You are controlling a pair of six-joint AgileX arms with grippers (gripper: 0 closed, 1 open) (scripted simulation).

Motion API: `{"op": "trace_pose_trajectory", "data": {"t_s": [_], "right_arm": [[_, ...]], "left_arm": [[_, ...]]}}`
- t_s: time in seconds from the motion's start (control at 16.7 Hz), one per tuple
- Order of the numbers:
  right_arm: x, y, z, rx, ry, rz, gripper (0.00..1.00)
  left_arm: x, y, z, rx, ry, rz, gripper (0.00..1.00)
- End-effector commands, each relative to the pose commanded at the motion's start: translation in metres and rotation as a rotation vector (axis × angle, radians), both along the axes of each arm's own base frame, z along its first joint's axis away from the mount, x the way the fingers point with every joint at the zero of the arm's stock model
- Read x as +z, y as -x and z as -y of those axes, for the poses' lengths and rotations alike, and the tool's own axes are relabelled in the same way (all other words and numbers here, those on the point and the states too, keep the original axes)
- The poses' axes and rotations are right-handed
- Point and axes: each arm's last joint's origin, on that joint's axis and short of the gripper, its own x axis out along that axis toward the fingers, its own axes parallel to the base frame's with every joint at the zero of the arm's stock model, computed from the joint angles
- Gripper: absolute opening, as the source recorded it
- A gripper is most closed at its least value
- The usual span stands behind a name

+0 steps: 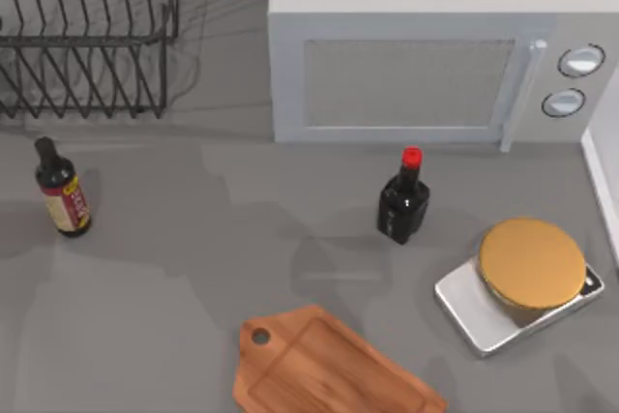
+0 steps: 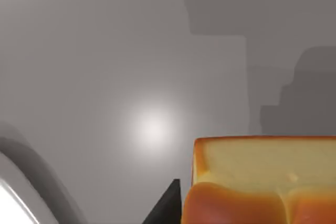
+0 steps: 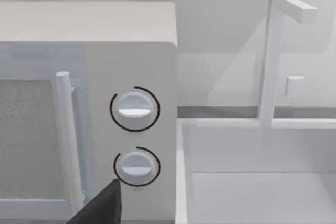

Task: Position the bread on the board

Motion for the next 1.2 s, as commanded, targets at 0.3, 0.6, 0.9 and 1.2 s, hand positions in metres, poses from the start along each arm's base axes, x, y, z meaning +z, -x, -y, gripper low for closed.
{"op": "trace_pose_trajectory", "data": {"t_s": [0.3, 0.6, 0.9, 1.2], "right_arm": [[0.0, 0.0, 0.0, 0.0, 0.0, 0.0, 1.0], [0.0, 0.0, 0.0, 0.0, 0.0, 0.0, 1.0], [0.0, 0.0, 0.0, 0.0, 0.0, 0.0, 1.0], [0.0, 0.0, 0.0, 0.0, 0.0, 0.0, 1.0]], "left_arm": [[0.037, 0.002, 0.037, -0.251, -0.027, 0.107, 0.0], [0.073, 0.021, 0.134, -0.922, -0.066, 0.228, 0.0], [0.076, 0.068, 0.243, -1.798, -0.108, 0.295, 0.0], [0.042, 0.127, 0.327, -2.593, -0.118, 0.247, 0.0]]}}
